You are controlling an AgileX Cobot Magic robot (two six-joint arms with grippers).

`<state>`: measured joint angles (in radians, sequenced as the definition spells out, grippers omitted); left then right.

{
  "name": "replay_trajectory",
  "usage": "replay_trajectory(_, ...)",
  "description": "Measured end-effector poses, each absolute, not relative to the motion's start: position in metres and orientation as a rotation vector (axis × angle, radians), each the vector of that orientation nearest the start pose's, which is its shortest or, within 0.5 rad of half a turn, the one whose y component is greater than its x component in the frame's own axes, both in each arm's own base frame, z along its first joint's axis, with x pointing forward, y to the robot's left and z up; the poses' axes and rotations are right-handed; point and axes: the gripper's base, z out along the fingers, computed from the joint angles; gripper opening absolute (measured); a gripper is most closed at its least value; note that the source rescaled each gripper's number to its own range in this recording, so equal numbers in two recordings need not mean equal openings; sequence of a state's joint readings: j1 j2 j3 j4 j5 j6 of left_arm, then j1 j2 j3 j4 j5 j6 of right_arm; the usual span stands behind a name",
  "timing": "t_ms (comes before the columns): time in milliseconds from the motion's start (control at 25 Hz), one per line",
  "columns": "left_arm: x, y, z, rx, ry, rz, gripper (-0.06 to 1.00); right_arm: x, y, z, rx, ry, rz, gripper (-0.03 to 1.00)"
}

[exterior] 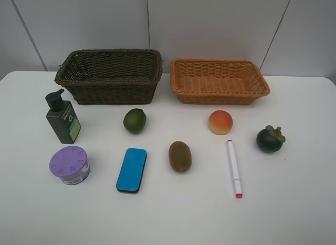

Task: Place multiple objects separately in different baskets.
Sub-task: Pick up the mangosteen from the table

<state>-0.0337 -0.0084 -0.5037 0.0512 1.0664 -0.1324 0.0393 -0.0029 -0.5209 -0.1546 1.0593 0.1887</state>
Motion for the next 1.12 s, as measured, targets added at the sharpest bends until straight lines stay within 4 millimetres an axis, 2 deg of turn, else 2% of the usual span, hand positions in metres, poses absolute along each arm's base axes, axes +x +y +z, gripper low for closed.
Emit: replay_trajectory(1120,-0.0068,0.0043,0.2779,-0.103,2.034,-0.043,0.97,-0.0078,-0.0125,0.2839,0.159,2.004,-0.039,1.0)
